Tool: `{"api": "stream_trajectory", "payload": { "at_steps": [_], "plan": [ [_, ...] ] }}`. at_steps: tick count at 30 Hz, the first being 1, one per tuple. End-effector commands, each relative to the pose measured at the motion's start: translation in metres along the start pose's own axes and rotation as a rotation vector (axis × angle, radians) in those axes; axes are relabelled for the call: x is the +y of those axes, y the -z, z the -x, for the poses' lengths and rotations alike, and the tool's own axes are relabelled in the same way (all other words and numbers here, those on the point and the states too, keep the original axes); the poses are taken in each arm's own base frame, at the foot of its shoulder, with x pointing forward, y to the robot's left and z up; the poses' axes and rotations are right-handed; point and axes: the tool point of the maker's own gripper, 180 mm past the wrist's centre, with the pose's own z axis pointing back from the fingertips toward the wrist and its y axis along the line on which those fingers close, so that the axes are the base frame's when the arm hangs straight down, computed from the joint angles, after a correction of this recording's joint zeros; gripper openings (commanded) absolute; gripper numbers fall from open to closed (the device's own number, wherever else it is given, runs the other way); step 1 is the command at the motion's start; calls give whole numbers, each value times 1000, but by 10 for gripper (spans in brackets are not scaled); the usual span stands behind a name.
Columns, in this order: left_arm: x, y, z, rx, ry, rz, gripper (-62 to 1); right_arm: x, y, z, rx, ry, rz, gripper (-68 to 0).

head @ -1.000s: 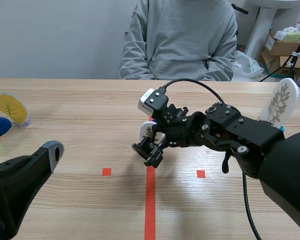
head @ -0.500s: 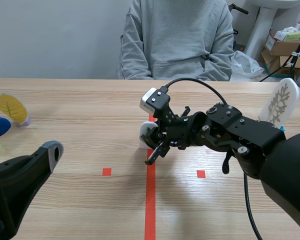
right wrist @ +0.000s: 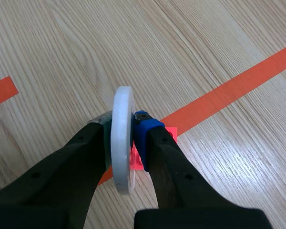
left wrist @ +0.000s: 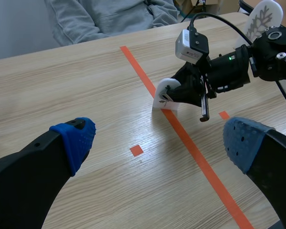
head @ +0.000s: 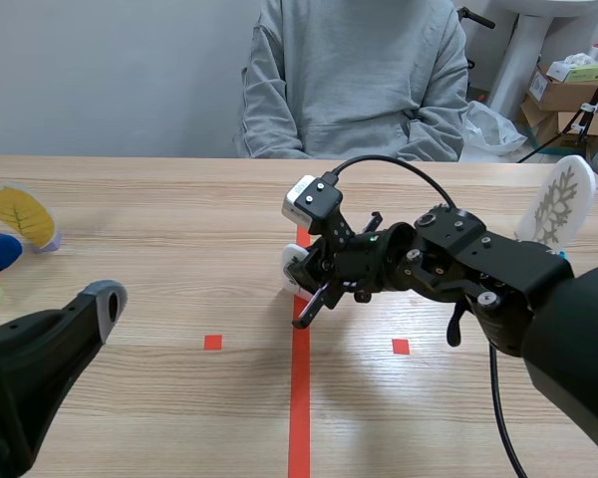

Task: Do the leaf sorting experiment

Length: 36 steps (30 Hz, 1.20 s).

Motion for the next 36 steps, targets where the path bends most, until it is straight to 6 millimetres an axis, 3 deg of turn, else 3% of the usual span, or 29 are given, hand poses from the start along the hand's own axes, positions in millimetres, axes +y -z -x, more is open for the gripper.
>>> {"api": "stream_trajectory", "payload": {
  "at_steps": [1,6,10,15,27,36],
  "plan": [
    [0,-1,-2,-11,-11,-2,-37,-9,-5,-14,-40,-15,10,-645],
    [0,-1,-2,-11,-10,-2,-37,-15,-21,-21,-83,-7,39,-644],
    [0,-1,-2,-12,-10,-2,-37,-21,-42,-14,-76,51,96,-645],
    [0,-1,-2,-11,-10,-2,-37,-33,-74,8,-59,147,212,-645],
    [0,-1,-2,-11,-10,-2,-37,-74,-176,73,14,298,504,-658],
    [0,-1,-2,-10,-10,-1,-37,-87,-230,108,-4,442,652,-658]
  ]
}}
